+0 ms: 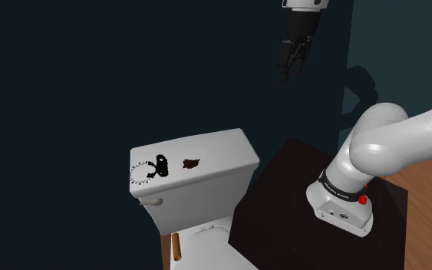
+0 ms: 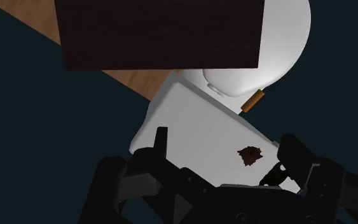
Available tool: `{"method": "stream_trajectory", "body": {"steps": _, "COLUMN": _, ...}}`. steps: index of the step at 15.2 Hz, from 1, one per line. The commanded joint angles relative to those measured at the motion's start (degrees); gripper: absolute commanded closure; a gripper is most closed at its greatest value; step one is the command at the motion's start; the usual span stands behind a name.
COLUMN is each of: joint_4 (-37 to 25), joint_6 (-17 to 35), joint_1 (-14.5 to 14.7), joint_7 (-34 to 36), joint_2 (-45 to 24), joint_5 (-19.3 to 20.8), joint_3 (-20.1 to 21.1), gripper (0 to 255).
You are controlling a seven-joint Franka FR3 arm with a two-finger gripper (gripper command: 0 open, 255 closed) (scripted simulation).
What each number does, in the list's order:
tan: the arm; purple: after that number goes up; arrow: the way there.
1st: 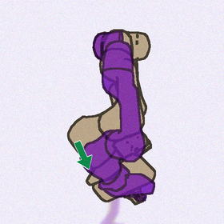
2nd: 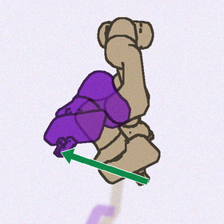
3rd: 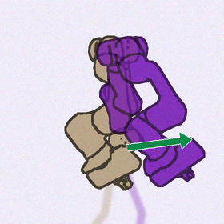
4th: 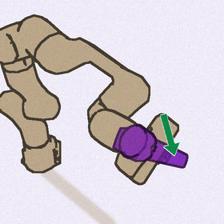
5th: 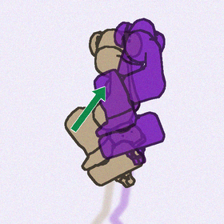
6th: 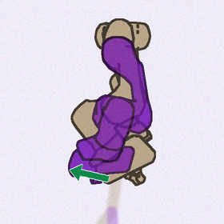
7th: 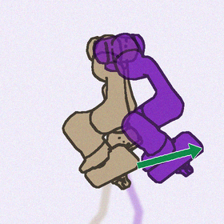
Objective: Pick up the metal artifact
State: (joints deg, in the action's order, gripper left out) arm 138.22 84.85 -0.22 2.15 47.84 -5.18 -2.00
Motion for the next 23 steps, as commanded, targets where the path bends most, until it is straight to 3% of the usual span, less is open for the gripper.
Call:
{"method": "stream_trajectory", "body": {"steps": 1, "joint_4": 0.0, "joint_6": 0.0, "joint_1": 0.0, "joint_7": 0.0, "joint_2": 0.0, "joint_5": 0.0, "joint_3": 0.0, "gripper": 0}}
{"method": "stream_trajectory", "body": {"steps": 7, "joint_4": 4.87, "joint_6": 10.33, "joint_1": 0.76, "joint_7": 9.59, "joint_2": -3.76, "joint_5": -5.35, "joint_3": 7.26, "gripper": 0}}
{"method": "stream_trajectory", "body": {"steps": 14, "joint_4": 6.33, "joint_6": 23.43, "joint_1": 1.31, "joint_7": 20.31, "joint_2": -13.15, "joint_5": -10.04, "joint_3": 15.79, "gripper": 0}}
{"method": "stream_trajectory", "body": {"steps": 19, "joint_4": 4.52, "joint_6": 32.74, "joint_1": 0.86, "joint_7": 28.29, "joint_2": -22.71, "joint_5": -11.05, "joint_3": 21.59, "gripper": 0}}
{"method": "stream_trajectory", "body": {"steps": 23, "joint_4": 1.47, "joint_6": 39.64, "joint_1": -0.15, "joint_7": 35.45, "joint_2": -31.62, "joint_5": -9.53, "joint_3": 25.89, "gripper": 0}}
